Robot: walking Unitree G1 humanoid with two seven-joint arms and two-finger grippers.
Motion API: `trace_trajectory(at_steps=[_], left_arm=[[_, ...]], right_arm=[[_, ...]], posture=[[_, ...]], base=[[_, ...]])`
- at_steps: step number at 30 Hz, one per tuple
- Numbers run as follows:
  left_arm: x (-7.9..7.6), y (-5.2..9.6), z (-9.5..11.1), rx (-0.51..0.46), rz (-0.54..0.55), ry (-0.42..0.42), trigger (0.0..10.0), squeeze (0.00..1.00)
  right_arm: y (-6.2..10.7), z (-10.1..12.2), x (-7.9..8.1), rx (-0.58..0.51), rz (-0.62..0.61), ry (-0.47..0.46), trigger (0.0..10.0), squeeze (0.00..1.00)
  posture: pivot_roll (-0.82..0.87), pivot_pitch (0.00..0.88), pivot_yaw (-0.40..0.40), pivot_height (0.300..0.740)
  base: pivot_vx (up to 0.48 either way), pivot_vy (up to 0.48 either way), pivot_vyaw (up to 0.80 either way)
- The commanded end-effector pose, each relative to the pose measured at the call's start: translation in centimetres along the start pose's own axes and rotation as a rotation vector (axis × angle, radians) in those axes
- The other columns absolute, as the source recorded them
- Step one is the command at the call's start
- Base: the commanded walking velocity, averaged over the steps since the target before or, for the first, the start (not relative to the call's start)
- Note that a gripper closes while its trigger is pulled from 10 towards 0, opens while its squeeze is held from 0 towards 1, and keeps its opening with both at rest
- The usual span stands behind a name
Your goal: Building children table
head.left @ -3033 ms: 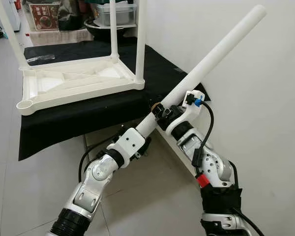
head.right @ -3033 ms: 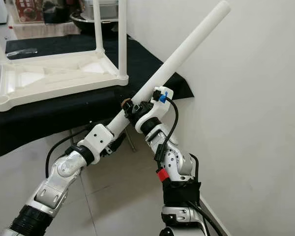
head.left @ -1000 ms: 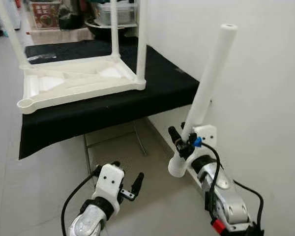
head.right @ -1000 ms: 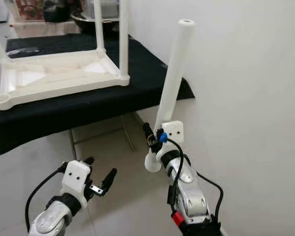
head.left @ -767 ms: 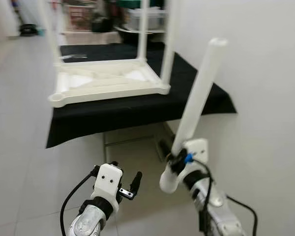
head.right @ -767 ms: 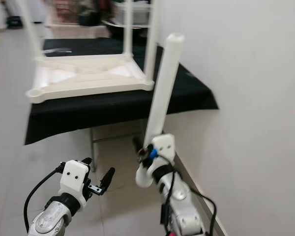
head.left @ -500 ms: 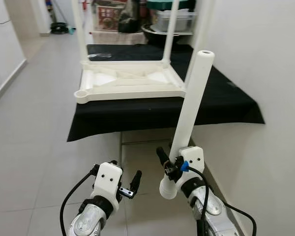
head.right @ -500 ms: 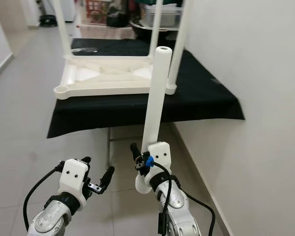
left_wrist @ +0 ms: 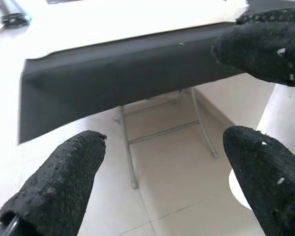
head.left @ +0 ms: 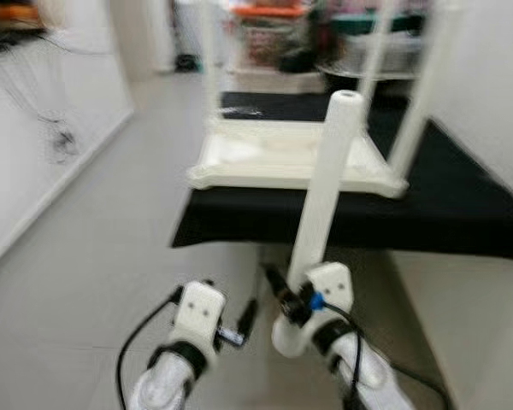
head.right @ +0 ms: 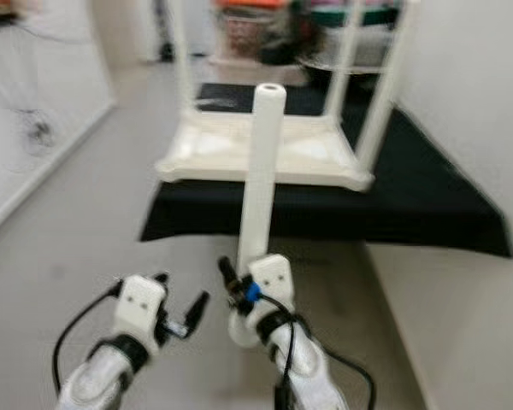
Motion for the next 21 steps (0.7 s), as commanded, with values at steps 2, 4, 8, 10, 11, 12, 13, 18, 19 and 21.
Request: trace_trajectory(at_steps=[2,4,8,10,11,12,13,18,19,21], left_arm=[[0.6,0.2,-0.2,0.015,0.029,-0.009,10.0,0.0],[0.6,0.1,-0.2,0.015,0.029,-0.011,10.0,0.0],[0.5,0.0,-0.1,0.011,0.023,-0.023,10.0,0.0],[0.3,0.0,0.1,0.001,0.018,-0.034,10.0,0.0],[0.3,0.0,0.1,0.001,0.018,-0.034,10.0,0.0],[0.3,0.0,0.2,-0.003,0.015,-0.037,10.0,0.0],[0.2,0.0,0.3,-0.006,0.016,-0.037,10.0,0.0],[0.3,0.0,0.4,-0.012,0.016,-0.042,10.0,0.0],[0.4,-0.1,0.8,-0.024,0.017,-0.045,10.0,0.0],[1.0,-0.5,1.8,-0.055,0.042,-0.049,10.0,0.0]], right_arm=[[-0.1,0.4,0.3,-0.01,0.003,0.008,10.0,0.0],[-0.2,0.4,0.2,-0.01,0.001,0.009,10.0,0.0],[-0.3,0.4,-0.1,-0.006,-0.013,-0.008,10.0,0.0],[-0.3,0.5,-0.3,-0.011,-0.02,-0.014,10.0,0.0],[-0.3,0.5,-0.3,-0.011,-0.02,-0.014,10.0,0.0],[-0.3,0.5,-0.3,-0.013,-0.022,-0.014,10.0,0.0],[-0.3,0.5,-0.4,-0.012,-0.03,-0.021,10.0,0.0],[-0.4,0.7,-0.7,-0.019,-0.043,-0.05,10.0,0.0],[-0.6,1.0,-1.1,-0.026,-0.06,-0.061,10.0,0.0],[-1.2,1.9,-1.7,-0.049,-0.082,-0.075,10.0,0.0]], posture=[[0.07,0.0,-0.08,0.74],[0.07,0.0,-0.08,0.74],[0.07,0.0,-0.082,0.74],[0.07,0.0,-0.084,0.74],[0.07,0.0,-0.084,0.74],[0.07,0.0,-0.084,0.74],[0.07,0.0,-0.081,0.74],[0.07,0.0,-0.079,0.74],[0.07,0.0,-0.076,0.74],[0.06,0.0,-0.076,0.74]], base=[[0.0,0.0,0.79],[0.0,0.0,0.79],[0.0,0.0,0.59],[0.141,0.0,0.0],[0.281,0.0,0.0],[0.281,0.0,0.0],[0.322,0.0,0.0],[0.373,0.0,0.0],[0.412,0.0,0.0],[0.409,0.0,0.0]])
Point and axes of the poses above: a point about 5 cm out from each wrist's last joint towards the gripper, its own y axis pointing back from the gripper into the wrist, its own z axis along the axis of the wrist's last joint, x = y × z, the point moved 6 cm from there along -y, pointing out of the wrist towards the gripper, and after that the axes turned 7 degrees about y, right-handed, at the moved point
